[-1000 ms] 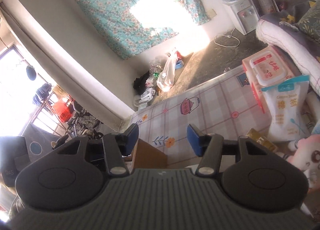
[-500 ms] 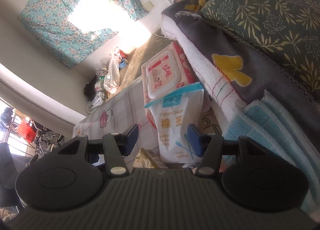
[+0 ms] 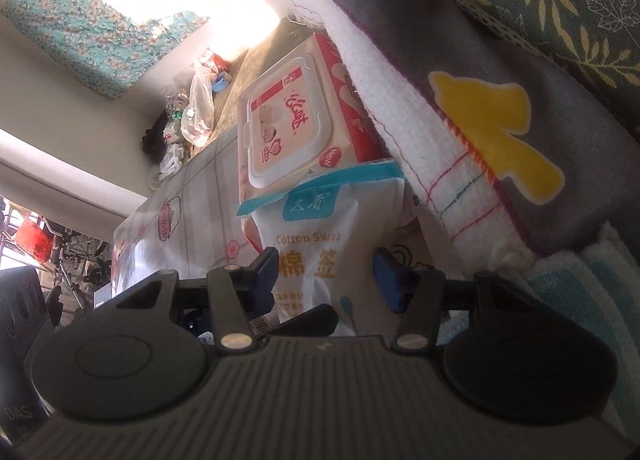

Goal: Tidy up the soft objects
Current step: 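Reach the right tool to the white cotton swab bag and grasp it, then lift the cotton swab bag with the right tool and carry it to the box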

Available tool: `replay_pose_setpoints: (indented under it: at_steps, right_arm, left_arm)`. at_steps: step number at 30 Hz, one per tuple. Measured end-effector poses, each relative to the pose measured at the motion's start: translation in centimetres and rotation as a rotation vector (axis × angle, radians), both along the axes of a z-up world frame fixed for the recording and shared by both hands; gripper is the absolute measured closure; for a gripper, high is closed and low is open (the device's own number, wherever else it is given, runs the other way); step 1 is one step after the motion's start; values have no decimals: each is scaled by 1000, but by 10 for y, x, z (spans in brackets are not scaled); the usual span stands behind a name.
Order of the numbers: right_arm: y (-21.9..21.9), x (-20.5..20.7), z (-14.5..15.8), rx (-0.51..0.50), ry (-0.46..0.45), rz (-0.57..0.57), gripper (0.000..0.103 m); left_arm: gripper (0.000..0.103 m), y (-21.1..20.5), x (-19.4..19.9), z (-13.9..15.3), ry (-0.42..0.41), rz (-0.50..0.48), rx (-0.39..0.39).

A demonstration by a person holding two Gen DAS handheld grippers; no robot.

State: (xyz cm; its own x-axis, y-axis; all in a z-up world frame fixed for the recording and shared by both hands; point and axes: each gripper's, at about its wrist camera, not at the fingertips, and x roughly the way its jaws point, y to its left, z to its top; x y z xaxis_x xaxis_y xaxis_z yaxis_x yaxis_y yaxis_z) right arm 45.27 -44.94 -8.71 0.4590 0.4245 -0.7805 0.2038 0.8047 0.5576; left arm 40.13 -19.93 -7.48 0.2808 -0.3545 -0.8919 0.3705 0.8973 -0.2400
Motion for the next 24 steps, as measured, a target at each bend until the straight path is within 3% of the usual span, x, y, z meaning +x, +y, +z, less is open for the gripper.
replay_pose_setpoints:
  at_steps: [5, 7, 9, 12, 16, 24]
  right_arm:
    - [12, 16, -11, -15, 32, 1, 53]
    - [15, 14, -12, -17, 24, -6, 59]
    - [16, 13, -14, -12, 13, -14, 71]
    - [17, 10, -14, -4, -2, -23, 78]
    - [18, 4, -10, -10, -30, -28, 81]
    - [26, -15, 21, 21, -86, -35, 83]
  left_arm:
    - [44, 2, 7, -6, 29, 9, -13]
    - [53, 4, 8, -8, 44, 14, -36]
    - [57, 4, 8, -7, 51, 28, -47]
    - [64, -1, 6, -3, 44, 17, -41]
    - [71, -4, -1, 6, 25, 6, -38]
    - [71, 11, -22, 43, -12, 2, -66]
